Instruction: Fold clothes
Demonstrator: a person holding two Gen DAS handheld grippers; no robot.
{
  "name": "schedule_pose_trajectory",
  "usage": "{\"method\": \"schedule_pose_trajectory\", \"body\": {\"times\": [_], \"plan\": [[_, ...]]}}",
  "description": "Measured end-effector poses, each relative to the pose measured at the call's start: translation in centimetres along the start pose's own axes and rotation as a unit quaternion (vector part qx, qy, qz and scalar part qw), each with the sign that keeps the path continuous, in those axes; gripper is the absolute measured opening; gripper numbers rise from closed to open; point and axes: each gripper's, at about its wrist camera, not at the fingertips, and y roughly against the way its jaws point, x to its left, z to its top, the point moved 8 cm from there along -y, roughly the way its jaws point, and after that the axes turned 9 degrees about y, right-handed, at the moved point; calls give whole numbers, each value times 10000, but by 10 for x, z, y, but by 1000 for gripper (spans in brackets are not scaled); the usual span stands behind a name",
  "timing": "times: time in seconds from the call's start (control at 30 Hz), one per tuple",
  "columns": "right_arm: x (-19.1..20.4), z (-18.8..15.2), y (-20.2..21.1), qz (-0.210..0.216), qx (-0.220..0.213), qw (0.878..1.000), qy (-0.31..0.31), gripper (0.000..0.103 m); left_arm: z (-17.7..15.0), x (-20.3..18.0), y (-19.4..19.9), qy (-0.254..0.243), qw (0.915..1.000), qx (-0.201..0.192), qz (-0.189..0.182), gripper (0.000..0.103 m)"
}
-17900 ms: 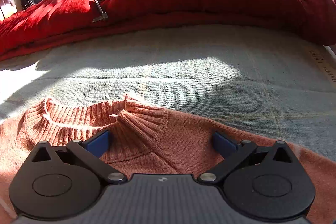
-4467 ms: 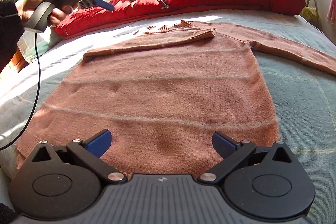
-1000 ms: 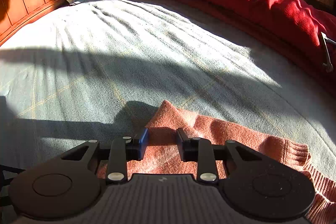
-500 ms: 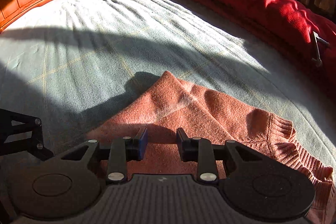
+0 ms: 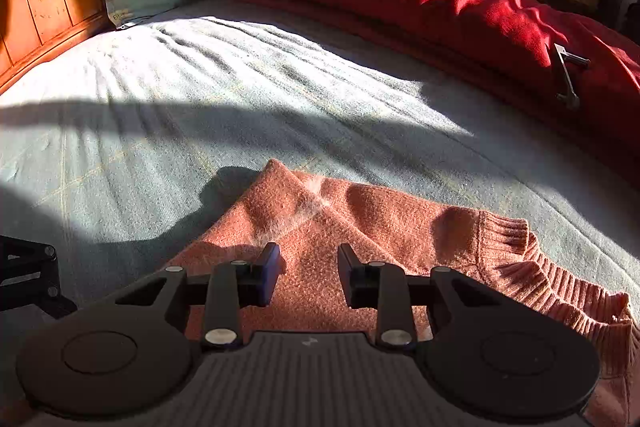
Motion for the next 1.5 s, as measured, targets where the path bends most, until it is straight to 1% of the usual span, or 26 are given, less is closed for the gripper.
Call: {"method": "schedule_pose_trajectory", "body": {"times": [0.13,0.17,0.3,0.4,0.5,0.53,0.6,0.63,0.73,0.77,0.83,0.87,0.9,0.97,1.0,1.03,1.07,1.1,1.17,1.2,1.27,1.33,1.37,1.43,1.5], "plan": [[3,13,-31,120,-73,9999,-87,35,-1,1,-3,5,10000,41,-11,91],[2,11,-29,112,-70,9999,-101,35,-1,2,-4,17,10000,50,-11,91],[-8,-6,-6,-5,-16,9999,-150,36,0,2,-3,22,10000,13,0,91],[-15,-19,12,-94,25,9998,-186,37,2,0,2,-4,9999,-118,-1,91],[-22,-32,29,-182,65,9996,-222,39,10,-4,9,3,9990,-423,-142,92],[-24,-36,35,-211,79,9995,-234,39,13,-7,11,20,9983,-530,-226,94],[-29,-45,47,-270,106,9992,-258,39,15,-14,9,8,9974,-582,-413,95],[-31,-49,53,-300,119,9991,-270,39,15,-19,7,-63,9973,-557,-475,95],[-46,-82,66,-491,312,9972,-478,39,9,-28,-7,-319,9984,-276,-373,95],[-51,-93,70,-559,383,9962,-555,41,7,-29,-12,-374,9987,-163,-316,95],[-60,-112,79,-677,460,9940,-724,45,-2,-27,-26,-451,9988,187,-55,95],[-64,-115,84,-739,427,9930,-816,45,-4,-25,-30,-480,9985,247,51,95],[-68,-118,90,-812,392,9918,-905,45,-3,-26,-29,-490,9985,212,84,95],[-74,-122,100,-910,298,9900,-1038,45,4,-35,-17,-555,9984,-51,-47,95],[-73,-119,102,-883,225,9904,-1044,45,8,-41,-10,-605,9978,-198,-191,95],[-70,-115,103,-831,152,9912,-1023,45,10,-49,-3,-680,9960,-351,-466,96],[-66,-111,102,-775,78,9920,-992,45,11,-57,2,-760,9935,-435,-733,98],[-63,-107,100,-710,21,9928,-961,46,9,-64,5,-855,9910,-460,-921,102],[-51,-98,91,-482,7,9950,-872,46,2,-72,2,-1056,9884,-348,-1031,102],[-45,-97,86,-398,57,9959,-805,46,-2,-74,-2,-1125,9882,-250,-1004,102],[-35,-97,78,-295,157,9971,-677,48,-9,-76,-13,-1197,9889,-4,-881,102],[-28,-100,75,-322,256,9975,-566,49,-17,-74,-24,-1195,9898,288,-716,102],[-27,-102,76,-315,266,9973,-606,51,-21,-72,-31,-1193,9900,427,-618,102],[-29,-105,83,-349,288,9964,-713,53,-23,-72,-34,-1206,9901,466,-548,102],[-29,-110,95,-533,366,9960,-621,53,-21,-76,-29,-1272,9898,387,-504,102]]}}
